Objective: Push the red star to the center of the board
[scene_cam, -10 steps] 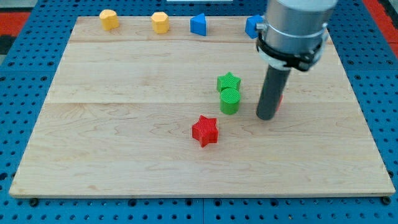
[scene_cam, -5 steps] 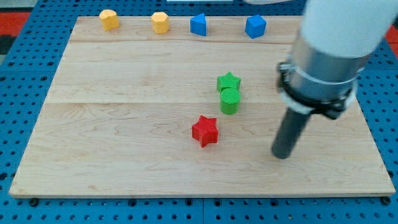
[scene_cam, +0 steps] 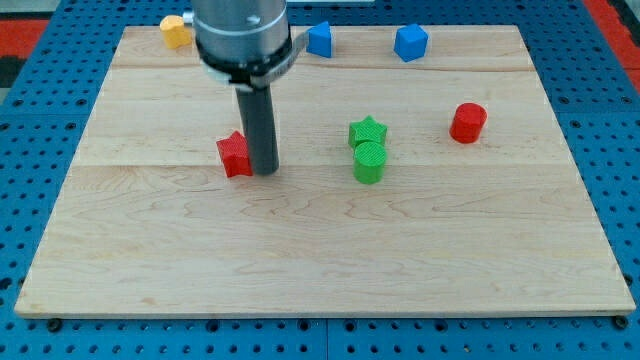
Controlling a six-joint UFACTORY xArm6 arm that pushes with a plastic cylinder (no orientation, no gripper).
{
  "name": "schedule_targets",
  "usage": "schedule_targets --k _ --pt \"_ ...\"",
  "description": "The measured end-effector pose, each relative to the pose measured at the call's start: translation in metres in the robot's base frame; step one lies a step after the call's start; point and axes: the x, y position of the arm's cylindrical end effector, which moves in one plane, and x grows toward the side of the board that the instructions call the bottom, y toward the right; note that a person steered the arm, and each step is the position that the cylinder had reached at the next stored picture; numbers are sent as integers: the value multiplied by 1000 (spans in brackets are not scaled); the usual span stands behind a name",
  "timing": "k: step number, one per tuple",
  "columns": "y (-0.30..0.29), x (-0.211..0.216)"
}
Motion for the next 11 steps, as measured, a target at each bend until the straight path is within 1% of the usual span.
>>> schedule_targets --k 1,3,4,5,6,7,10,11 --pt "-36 23" --pt "-70 -48" --pt "-66 -74" --pt "-41 -49" --pt "-41 -21" --pt "-25 2" --pt "33 -5" --pt "25 -39"
